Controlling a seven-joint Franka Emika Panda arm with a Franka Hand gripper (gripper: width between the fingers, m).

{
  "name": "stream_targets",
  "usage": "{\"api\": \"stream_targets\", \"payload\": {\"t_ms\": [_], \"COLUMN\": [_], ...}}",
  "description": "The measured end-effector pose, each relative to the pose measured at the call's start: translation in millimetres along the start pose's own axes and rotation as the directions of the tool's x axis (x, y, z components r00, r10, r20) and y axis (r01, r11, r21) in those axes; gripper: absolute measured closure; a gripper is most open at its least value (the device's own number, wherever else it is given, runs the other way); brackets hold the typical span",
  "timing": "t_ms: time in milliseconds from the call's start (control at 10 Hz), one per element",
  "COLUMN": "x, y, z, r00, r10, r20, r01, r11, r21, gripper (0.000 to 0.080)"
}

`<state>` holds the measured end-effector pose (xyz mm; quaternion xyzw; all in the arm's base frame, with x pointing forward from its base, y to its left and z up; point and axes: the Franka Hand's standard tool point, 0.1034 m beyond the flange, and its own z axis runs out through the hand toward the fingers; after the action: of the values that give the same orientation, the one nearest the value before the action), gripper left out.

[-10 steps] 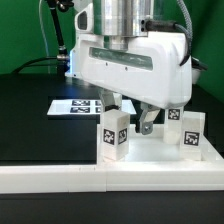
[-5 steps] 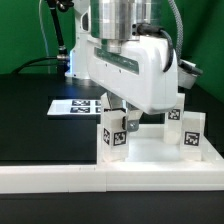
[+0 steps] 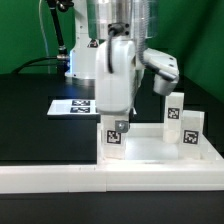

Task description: Assemble square table

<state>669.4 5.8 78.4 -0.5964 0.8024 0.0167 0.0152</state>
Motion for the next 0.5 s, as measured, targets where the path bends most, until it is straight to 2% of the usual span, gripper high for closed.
{"api": "stream_targets", "payload": {"t_ms": [100, 200, 300, 400, 500], "x": [0.3, 1.1, -0.6, -6.0, -6.2], "y": [-0.4, -4.4, -11.5, -10.3, -8.5], "z": [-0.1, -0.1, 0.4, 1.9, 1.5], "r00": [0.999, 0.993, 0.963, 0.954, 0.952], "r10": [0.043, 0.115, 0.27, 0.298, 0.304], "r20": [-0.006, -0.005, 0.007, 0.032, 0.039], "r01": [-0.043, -0.115, -0.27, -0.3, -0.306], "r11": [0.998, 0.992, 0.963, 0.952, 0.948], "r21": [-0.039, -0.051, 0.0, 0.062, 0.089], "gripper": [0.0511, 0.0511, 0.0511, 0.0511, 0.0511]}}
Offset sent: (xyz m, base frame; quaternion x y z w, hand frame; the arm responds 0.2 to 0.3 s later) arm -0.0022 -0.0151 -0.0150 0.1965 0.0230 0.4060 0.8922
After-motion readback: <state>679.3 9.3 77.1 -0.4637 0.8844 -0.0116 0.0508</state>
